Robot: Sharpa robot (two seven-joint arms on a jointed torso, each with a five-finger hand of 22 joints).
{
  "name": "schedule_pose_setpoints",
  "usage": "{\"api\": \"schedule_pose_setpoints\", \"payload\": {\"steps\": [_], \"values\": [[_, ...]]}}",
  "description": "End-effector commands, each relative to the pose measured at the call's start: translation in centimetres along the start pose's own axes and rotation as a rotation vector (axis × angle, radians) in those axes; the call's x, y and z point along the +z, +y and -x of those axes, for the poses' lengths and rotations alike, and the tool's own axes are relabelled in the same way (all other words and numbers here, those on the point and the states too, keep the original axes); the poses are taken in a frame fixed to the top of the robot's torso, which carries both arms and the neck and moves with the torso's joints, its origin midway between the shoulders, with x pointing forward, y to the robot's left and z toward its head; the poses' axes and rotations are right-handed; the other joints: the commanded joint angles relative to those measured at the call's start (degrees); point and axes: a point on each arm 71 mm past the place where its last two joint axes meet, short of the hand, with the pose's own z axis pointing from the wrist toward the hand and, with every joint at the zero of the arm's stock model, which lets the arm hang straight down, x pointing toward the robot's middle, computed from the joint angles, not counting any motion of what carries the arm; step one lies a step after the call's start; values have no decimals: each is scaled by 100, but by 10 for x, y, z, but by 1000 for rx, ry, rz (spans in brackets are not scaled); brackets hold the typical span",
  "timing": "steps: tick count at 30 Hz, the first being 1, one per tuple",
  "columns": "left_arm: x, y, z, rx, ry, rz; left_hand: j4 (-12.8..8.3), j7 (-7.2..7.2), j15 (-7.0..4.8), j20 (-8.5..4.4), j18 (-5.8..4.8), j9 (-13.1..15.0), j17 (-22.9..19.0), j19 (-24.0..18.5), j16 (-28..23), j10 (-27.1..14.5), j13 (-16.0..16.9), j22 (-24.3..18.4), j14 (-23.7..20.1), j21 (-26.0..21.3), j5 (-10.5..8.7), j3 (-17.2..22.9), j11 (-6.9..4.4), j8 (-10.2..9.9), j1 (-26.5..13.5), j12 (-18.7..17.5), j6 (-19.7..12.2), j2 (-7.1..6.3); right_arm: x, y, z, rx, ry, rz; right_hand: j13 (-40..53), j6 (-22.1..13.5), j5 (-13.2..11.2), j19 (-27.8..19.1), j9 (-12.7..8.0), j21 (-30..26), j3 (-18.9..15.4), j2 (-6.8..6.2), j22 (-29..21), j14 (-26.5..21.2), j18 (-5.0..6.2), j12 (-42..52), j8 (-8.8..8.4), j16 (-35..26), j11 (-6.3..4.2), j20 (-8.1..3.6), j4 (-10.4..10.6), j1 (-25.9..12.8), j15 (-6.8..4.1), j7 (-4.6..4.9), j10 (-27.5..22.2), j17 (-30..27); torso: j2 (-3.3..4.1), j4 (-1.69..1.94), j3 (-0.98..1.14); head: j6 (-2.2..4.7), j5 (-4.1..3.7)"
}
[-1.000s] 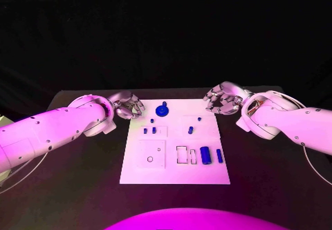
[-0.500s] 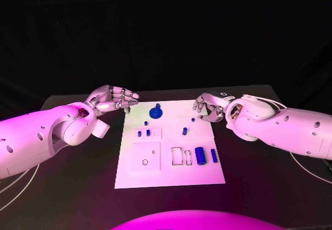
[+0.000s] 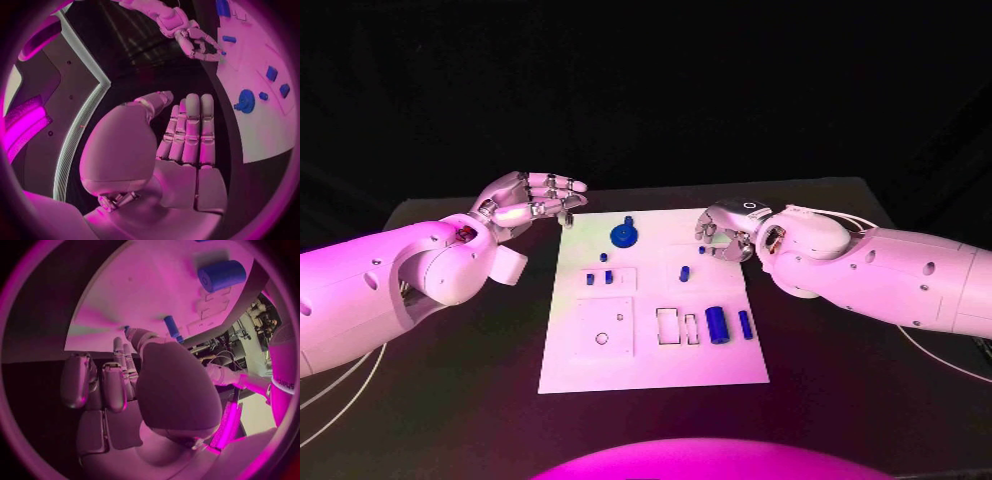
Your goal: Assemble the parts on the task board
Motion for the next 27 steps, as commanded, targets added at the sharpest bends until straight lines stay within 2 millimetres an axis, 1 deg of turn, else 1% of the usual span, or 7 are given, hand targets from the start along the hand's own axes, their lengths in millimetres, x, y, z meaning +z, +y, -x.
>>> {"api": "schedule_pose_setpoints", "payload": {"steps": [1,12,13,15,22,25,27], "values": [[0,-3,-2,-43,13,-31,-5,46,-4,1,33,-8,-10,-45,-46,-53,8,-15,-51,-43,-8,-33,-10,17,-8,23,1,56,2,2,-5,-36,32,2,-35,70,-9,39,10,22,54,33,572,224,1,-41,8,-30,1,-12,-7,-51,-4,-1,56,-17,7,-4,8,-8,5],[-2,-4,-3,-45,14,-27,-8,65,6,7,32,-21,-26,-46,-80,-89,9,-37,-60,-78,-5,-49,4,5,-7,26,-27,59,7,3,-15,-43,66,-9,-231,298,-10,90,83,113,416,159,640,237,-17,-123,92,-27,-20,7,-192,-98,10,-13,421,-45,13,3,6,-39,1],[-2,-4,-3,-45,14,-27,-8,65,7,8,32,-21,-26,-46,-80,-89,9,-38,-60,-78,-5,-50,5,5,-7,27,-28,59,7,3,-16,-43,69,-9,-262,319,-417,92,101,118,437,160,648,238,-17,-145,104,-24,-50,7,-237,-131,16,-12,475,-47,13,1,7,-42,2],[-2,-4,-3,-45,14,-26,-8,68,8,9,32,-23,-28,-46,-86,-95,9,-41,-62,-84,-4,-52,7,3,-7,27,-32,59,8,5,-18,-42,73,-5,-282,341,-454,98,112,132,468,175,658,237,-21,-157,112,-25,-28,11,-262,-160,10,-18,520,-55,9,-4,11,-55,14],[-2,-4,-3,-45,15,-24,-9,72,11,11,32,-26,-32,-46,-94,-103,9,-46,-65,-92,-4,-55,11,1,-6,28,-38,60,9,9,-21,-39,70,2,-305,522,-478,141,193,238,562,261,721,241,-41,-141,211,-11,-68,-1,-415,-212,-20,-54,784,-52,3,-3,10,-67,29],[-2,-3,-3,-45,15,-24,-9,72,11,11,32,-26,-32,-46,-94,-103,9,-46,-65,-92,-4,-55,11,1,-6,28,-38,60,9,10,-22,-45,61,-1,-296,652,-628,183,279,346,677,383,782,241,-62,-136,298,-4,-113,-23,-605,-174,-65,-82,973,-58,1,-2,8,-68,26],[-1,-3,-3,-45,15,-24,-9,72,11,11,32,-26,-32,-46,-94,-103,9,-46,-65,-92,-4,-55,11,1,-6,28,-38,60,9,11,-22,-51,56,-4,-291,674,-635,192,302,372,707,401,797,242,-67,-140,316,-1,-125,-30,-657,-175,-74,-87,1016,-58,1,-3,8,-72,26]]}}
